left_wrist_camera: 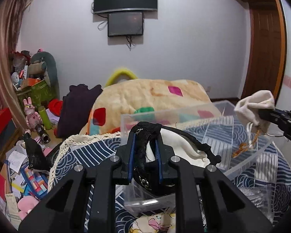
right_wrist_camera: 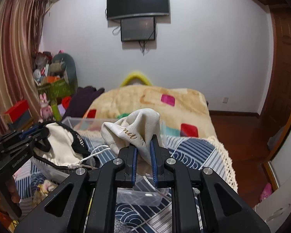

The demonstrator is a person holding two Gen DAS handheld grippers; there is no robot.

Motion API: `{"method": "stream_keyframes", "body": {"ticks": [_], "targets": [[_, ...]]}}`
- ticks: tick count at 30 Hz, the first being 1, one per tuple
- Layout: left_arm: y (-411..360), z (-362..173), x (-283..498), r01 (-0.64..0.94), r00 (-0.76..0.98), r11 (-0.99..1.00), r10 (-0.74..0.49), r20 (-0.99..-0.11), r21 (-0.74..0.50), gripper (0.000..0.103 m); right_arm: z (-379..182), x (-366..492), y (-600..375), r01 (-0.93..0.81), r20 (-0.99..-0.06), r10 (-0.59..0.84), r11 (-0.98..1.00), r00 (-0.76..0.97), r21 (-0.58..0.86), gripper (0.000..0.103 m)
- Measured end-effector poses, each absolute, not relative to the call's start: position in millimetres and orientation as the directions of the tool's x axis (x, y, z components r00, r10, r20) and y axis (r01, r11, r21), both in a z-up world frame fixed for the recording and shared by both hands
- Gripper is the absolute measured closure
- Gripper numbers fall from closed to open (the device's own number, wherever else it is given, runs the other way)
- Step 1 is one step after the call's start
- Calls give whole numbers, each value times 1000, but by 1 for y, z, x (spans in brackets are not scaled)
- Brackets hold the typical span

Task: Organize soft objects
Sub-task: 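Lower the cloth into the clear box and open the left tool while the right tool carries the pouch, then lower the cream pouch into the clear box and open the right tool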

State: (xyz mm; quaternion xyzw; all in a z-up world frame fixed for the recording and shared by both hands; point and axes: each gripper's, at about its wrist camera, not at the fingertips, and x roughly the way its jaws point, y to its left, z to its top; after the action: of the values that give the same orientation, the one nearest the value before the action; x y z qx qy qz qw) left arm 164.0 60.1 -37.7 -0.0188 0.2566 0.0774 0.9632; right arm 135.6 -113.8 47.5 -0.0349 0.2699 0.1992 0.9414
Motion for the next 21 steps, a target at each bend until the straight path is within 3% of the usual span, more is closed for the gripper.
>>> {"method": "stream_keyframes", "body": {"ticks": [12,18,21], "targets": [[44,-50,172,-101,831,993,115,-544,55,81,30,148,-102,-452,-625,377,891,684,43,91],[41,-48,167,-71,833,996,88,-546,53,70,22,150,-96,-481,-664,386,875,641,45,89],[38,-46,164,-64,838,996,85,-538,58,60,22,147,-95,-483,-663,381,875,645,32,88]]}}
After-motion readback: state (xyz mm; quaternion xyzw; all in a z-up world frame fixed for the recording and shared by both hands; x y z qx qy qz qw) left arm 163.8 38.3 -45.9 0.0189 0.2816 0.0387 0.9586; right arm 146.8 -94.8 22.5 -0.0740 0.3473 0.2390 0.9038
